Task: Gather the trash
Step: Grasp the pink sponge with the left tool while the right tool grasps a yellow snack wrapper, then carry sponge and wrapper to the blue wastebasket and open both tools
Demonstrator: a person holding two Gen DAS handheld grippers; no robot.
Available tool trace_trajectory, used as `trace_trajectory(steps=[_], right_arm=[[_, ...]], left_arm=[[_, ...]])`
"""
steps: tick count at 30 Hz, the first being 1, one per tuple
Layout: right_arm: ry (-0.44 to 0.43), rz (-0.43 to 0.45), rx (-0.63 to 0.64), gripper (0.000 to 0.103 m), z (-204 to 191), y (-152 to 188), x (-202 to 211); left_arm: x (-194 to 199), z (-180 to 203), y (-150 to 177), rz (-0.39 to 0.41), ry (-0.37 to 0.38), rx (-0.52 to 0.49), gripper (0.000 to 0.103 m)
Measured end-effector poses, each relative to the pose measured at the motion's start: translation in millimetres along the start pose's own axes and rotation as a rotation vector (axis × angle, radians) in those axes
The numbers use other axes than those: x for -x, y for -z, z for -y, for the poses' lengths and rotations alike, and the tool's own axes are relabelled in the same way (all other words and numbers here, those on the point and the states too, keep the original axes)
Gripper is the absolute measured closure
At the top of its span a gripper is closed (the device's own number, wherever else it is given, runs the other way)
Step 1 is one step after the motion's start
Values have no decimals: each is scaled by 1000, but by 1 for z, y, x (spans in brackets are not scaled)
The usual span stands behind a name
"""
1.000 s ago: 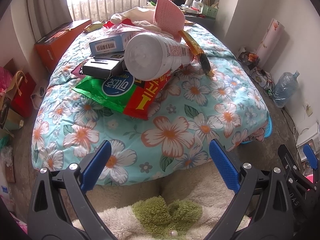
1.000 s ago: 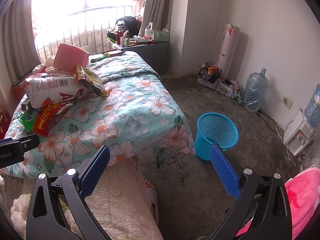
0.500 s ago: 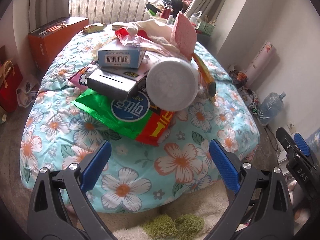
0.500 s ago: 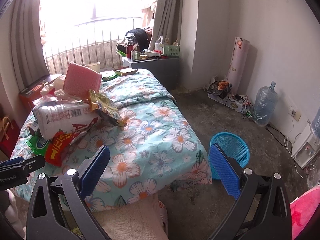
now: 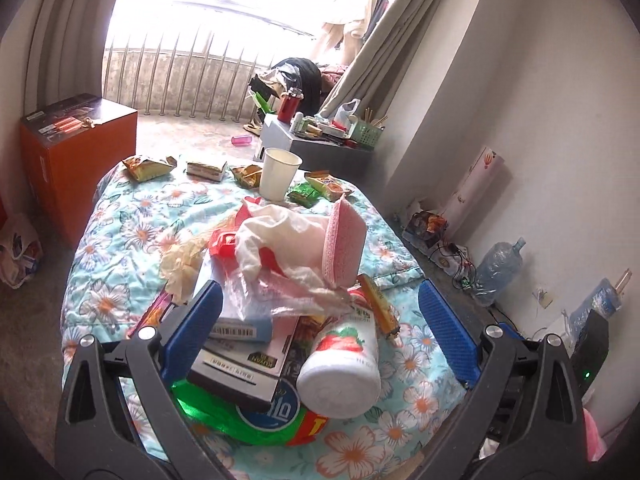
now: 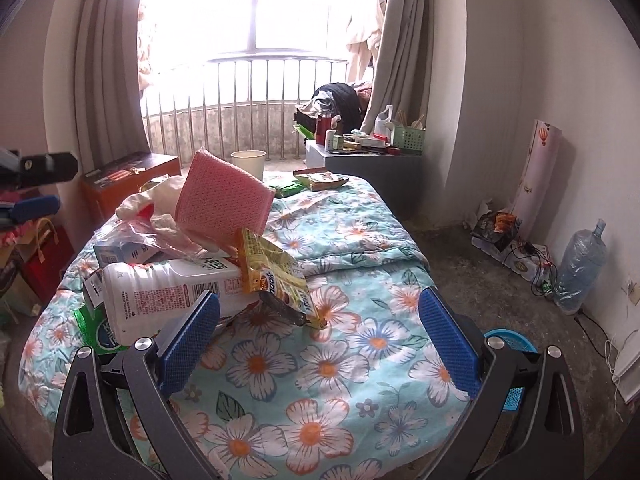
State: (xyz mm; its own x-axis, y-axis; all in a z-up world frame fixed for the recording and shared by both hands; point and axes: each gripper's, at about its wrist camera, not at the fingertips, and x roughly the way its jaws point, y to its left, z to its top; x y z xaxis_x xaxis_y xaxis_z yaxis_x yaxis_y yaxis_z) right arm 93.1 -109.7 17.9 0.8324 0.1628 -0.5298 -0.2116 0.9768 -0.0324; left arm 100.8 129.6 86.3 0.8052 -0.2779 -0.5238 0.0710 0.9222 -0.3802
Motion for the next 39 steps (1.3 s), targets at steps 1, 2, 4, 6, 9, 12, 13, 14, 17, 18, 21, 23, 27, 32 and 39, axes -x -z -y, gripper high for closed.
trace_trajectory(steps=[1, 2, 4, 6, 9, 12, 13, 14, 17, 18, 21, 23, 27, 32, 39], right_arm=[[-9, -2, 21, 11, -2, 1, -4], [-14, -5, 38, 13, -3, 1, -9], [-33, -25, 64, 19, -3, 2, -20], [-56, -48, 97, 26, -4, 4, -33], [-71, -73, 179, 33, -10, 8, -50], [-75, -86, 251, 39, -16, 11, -65], [-76, -92, 273, 42, -18, 11, -70], [-79, -96, 293, 43, -19, 12, -75], [-87, -109, 344, 52, -24, 14, -88], [-94, -113, 355, 58, -24, 15, -91], [-115, -122, 354, 79, -23, 14, -95], [-125, -125, 334, 90, -20, 14, -96], [-127, -112, 277, 98, -7, 14, -90], [-121, -92, 159, 98, 18, 13, -68], [-45, -33, 9, 98, 65, 17, -25]], left_arm=[[-8, 2, -9, -16, 22, 0, 9], [-17, 5, -17, -35, 45, -4, 9], [-36, 14, -32, -73, 80, -22, 13], [-60, 21, -44, -127, 76, -44, 23], [-100, 22, -50, -228, 52, -47, 35], [-134, 15, -53, -319, 33, -13, 48], [-140, 11, -50, -337, 30, -9, 49], [-145, 10, -50, -346, 23, -7, 53], [-153, 9, -49, -362, 15, -15, 64], [-155, 9, -48, -367, 15, -15, 66], [-158, 10, -49, -365, 10, -17, 74], [-156, 14, -49, -353, 6, -30, 75], [-148, 24, -52, -326, 15, -50, 76], [-127, 44, -61, -263, 47, -74, 76], [-104, 91, -57, -223, 101, -121, 77]])
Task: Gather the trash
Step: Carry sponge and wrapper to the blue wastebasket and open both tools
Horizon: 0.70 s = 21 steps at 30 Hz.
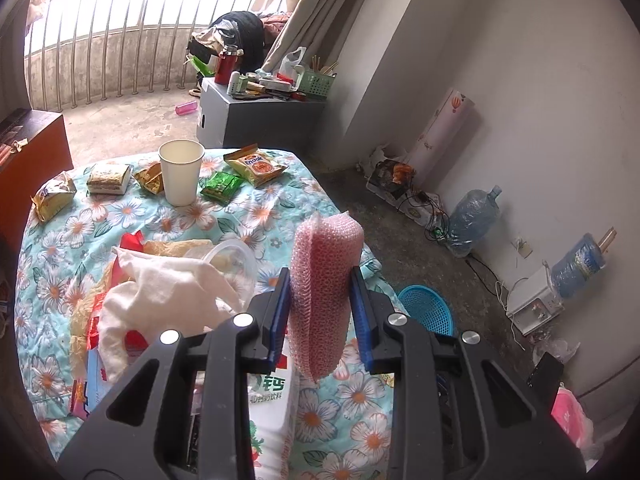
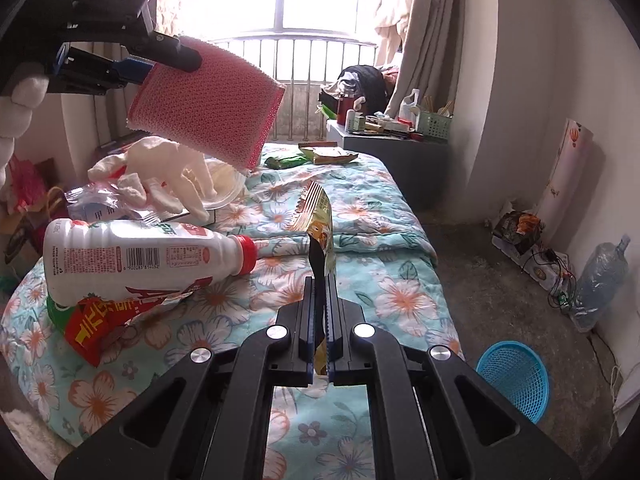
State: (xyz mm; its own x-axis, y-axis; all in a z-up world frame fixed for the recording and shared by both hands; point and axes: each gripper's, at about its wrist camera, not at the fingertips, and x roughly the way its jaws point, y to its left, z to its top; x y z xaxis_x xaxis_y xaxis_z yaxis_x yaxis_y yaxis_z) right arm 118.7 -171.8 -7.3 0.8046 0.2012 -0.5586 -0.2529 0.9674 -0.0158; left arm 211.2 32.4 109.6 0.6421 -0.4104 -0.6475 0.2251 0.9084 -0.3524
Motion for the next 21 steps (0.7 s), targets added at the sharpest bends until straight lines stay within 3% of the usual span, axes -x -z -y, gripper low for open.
trace_trajectory(steps=[6, 11, 16, 21], right_arm=[[103, 42, -151, 98, 67, 13, 37], [239, 57, -296, 98, 142, 31, 61], [332, 49, -525, 98, 231, 61, 65], [386, -24, -700, 98, 305, 100, 30]], left_arm=[[-24, 61, 7, -35, 63, -57, 77], [-74, 132, 3, -103, 132, -130, 77], [-160, 200, 22, -215, 189, -220, 77], [-271, 256, 55, -373, 203, -329, 76]])
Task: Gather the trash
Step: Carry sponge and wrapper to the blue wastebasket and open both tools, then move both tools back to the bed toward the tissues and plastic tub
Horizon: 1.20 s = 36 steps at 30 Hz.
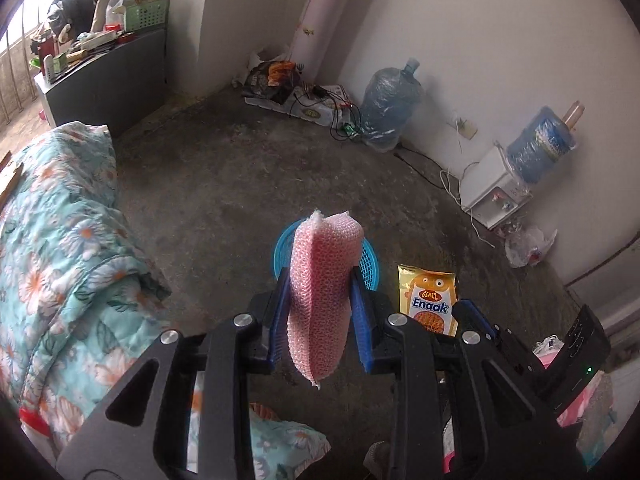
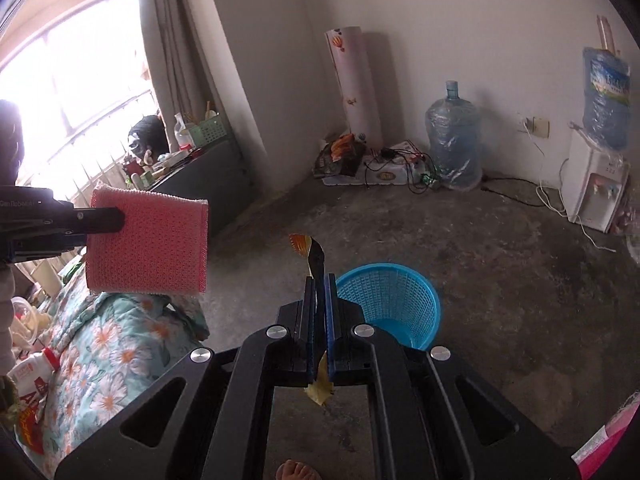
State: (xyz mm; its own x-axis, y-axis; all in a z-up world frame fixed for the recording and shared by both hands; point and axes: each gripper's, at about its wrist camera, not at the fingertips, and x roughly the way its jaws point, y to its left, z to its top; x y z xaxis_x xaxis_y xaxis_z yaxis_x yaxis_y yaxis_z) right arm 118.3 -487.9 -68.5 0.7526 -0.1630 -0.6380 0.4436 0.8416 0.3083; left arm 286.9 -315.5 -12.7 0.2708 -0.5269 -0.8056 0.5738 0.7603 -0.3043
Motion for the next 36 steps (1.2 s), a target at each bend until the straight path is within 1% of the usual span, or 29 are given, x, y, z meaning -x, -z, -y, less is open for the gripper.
trace_trajectory(steps=[2, 4, 6, 7, 9, 10, 11, 12, 13, 14, 15, 19, 22, 23, 25, 27, 28, 30, 31, 33, 36], right_arm=[[19, -40, -43, 98, 18, -3, -31], [29, -62, -73, 98, 33, -8, -61], [24, -99, -107, 98, 45, -14, -93], [22, -105, -129, 98, 52, -16, -108], [-11, -143, -171, 98, 65, -22, -140], [-15, -172, -195, 98, 72, -25, -155], [-4, -206, -203, 96, 77, -25, -171], [15, -234, -204, 95, 80, -25, -184], [37, -251, -206, 92, 83, -25, -193], [54, -259, -212, 83, 83, -23, -198], [62, -256, -223, 77, 83, -22, -199], [41, -204, -240, 70, 78, -21, -178], [44, -160, -213, 68, 65, -24, -152], [43, -142, -200, 65, 58, -25, -140], [48, -92, -166, 58, 41, -27, -113], [57, -30, -128, 44, 23, -30, -83], [59, -1, -113, 41, 14, -30, -68], [60, 49, -79, 29, -5, -30, -39], [59, 72, -63, 27, -14, -30, -25], [53, 113, -41, 19, -31, -28, 2], [35, 163, -13, 12, -55, -22, 37]], left_arm=[[-49, 12, -8, -63, 0, -37, 76], [-94, 22, -16, -125, -9, -55, 76], [-132, 30, -23, -162, -18, -67, 76], [-149, 32, -25, -175, -23, -69, 76], [-180, 35, -29, -207, -25, -73, 74], [-194, 36, -32, -222, -40, -73, 71], [-205, 37, -33, -230, -58, -70, 61], [-213, 37, -33, -233, -69, -66, 53], [-219, 37, -33, -232, -73, -65, 51], [-222, 36, -34, -232, -79, -67, 48], [-223, 35, -34, -230, -87, -66, 45], [-206, 27, -37, -192, -63, -33, 41], [-178, 28, -40, -129, -24, -42, 41], [-164, 30, -40, -102, -8, -55, 41], [-134, 34, -38, -44, 33, -79, 38], [-100, 37, -32, 17, 74, -95, 33], [-83, 37, -28, 46, 94, -99, 32], [-48, 34, -19, 95, 127, -104, 26], [-31, 32, -13, 115, 132, -102, 26], [1, 27, -1, 144, 131, -91, 25], [49, 15, 18, 187, 138, -58, 22]])
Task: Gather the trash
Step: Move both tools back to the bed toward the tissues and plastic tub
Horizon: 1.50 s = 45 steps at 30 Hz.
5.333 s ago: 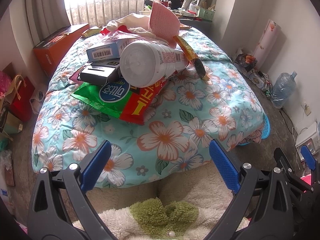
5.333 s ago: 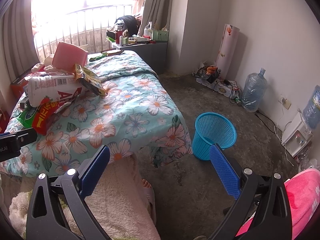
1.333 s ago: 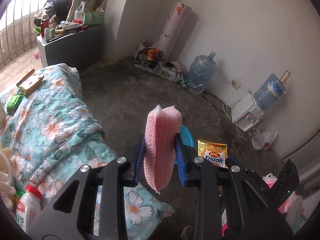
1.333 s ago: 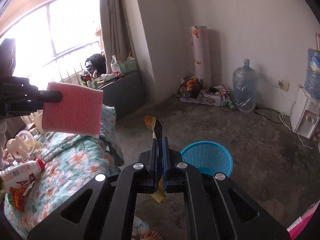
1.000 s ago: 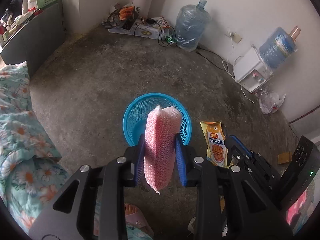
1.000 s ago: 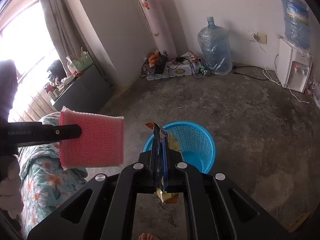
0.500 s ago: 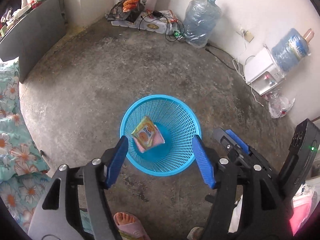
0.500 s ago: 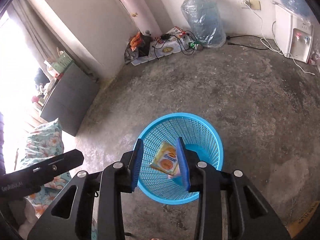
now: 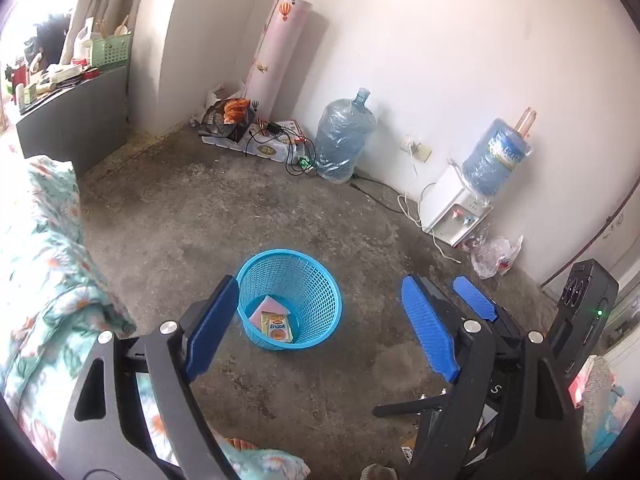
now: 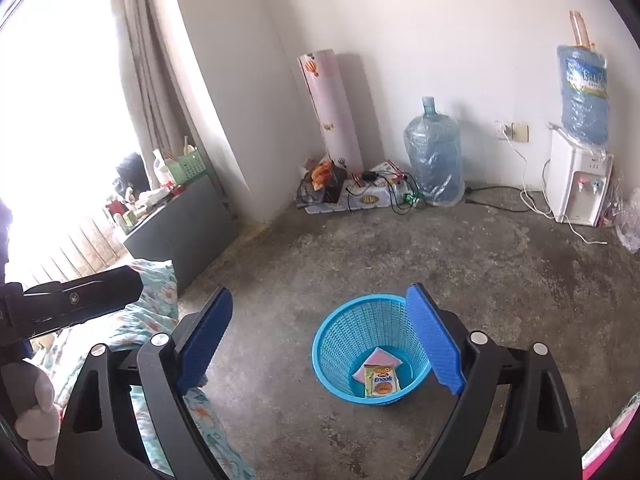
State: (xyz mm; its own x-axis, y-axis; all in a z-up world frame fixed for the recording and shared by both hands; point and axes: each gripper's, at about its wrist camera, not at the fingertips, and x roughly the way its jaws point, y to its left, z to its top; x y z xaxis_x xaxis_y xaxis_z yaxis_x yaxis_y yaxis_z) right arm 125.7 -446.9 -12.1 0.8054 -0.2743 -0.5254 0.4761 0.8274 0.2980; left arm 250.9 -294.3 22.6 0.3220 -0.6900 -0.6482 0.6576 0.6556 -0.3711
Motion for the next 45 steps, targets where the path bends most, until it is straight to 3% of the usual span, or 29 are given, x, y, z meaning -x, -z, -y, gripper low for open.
trace_trajectory(steps=[9, 16, 21, 25, 29, 33, 38, 45], right_arm=[[-128, 45, 136, 6, -73, 14, 78], [-286, -1, 194, 6, -122, 29, 116], [-396, -46, 217, 7, -146, 42, 131], [-506, -128, 219, 7, -173, 53, 123], [-597, -222, 221, 7, -206, 67, 111], [-646, -300, 226, 7, -228, 78, 99], [-656, -352, 251, 7, -249, 89, 89], [-686, -421, 235, 8, -277, 92, 66]], left_arm=[[160, -6, 50, 217, -85, -8, 19], [266, -34, 97, 334, -173, 72, 18], [337, -63, 142, 420, -324, 129, 18], [379, -93, 183, 453, -446, 230, 18], [402, -125, 215, 469, -497, 332, 18], [404, -141, 228, 455, -513, 371, 18], [398, -148, 228, 440, -549, 324, 18], [385, -168, 195, 406, -614, 241, 19]])
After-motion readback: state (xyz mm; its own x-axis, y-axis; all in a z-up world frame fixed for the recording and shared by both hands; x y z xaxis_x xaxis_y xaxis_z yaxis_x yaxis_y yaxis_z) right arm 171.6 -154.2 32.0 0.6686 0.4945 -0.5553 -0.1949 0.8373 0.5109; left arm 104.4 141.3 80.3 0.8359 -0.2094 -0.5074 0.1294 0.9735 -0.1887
